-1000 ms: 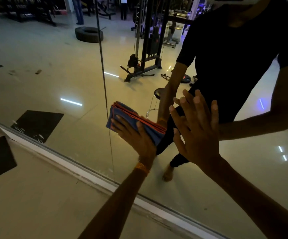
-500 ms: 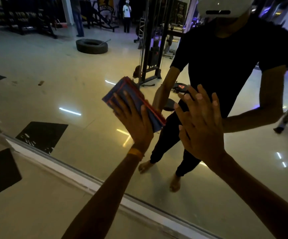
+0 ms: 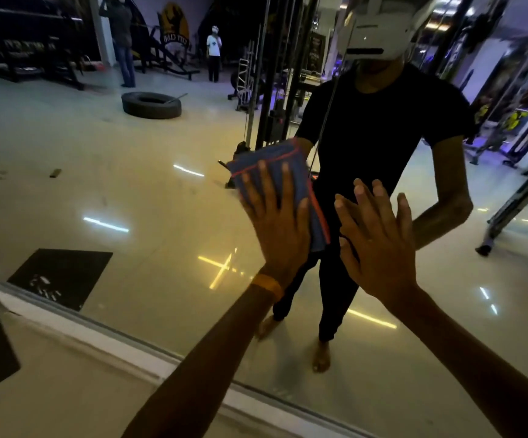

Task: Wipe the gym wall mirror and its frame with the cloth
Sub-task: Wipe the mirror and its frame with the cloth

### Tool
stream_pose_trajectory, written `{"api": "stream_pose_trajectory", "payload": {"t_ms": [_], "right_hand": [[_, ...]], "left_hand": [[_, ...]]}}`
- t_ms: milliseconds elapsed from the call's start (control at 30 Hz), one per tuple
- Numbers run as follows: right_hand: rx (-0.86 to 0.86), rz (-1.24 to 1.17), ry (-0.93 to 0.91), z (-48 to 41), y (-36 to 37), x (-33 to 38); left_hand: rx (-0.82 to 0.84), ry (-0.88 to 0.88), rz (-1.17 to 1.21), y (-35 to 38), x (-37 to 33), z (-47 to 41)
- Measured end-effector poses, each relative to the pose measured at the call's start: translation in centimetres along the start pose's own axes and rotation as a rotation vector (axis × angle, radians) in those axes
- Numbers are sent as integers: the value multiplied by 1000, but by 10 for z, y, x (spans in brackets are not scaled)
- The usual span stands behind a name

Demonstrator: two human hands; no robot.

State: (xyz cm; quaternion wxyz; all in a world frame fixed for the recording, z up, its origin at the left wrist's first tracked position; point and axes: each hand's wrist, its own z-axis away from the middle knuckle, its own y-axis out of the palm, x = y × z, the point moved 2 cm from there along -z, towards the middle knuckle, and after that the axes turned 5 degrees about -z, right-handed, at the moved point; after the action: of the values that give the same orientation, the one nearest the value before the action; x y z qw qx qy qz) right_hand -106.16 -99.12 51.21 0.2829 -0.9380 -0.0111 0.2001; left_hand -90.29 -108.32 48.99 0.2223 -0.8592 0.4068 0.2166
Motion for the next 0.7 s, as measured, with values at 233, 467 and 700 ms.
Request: {"api": "stream_pose_trajectory", "payload": {"t_ms": [233,467,700], "right_hand": [[-29,-3,35,-3,2,1],[-26,-33,66,-10,-3,12],[-64,-24,80,-43,-15,8]], "left_hand": [[-87,-315,-197,-4,175,-5],[-91,-102,31,-29,49,-31],[-86,90,-94,-32,83,-60]]}}
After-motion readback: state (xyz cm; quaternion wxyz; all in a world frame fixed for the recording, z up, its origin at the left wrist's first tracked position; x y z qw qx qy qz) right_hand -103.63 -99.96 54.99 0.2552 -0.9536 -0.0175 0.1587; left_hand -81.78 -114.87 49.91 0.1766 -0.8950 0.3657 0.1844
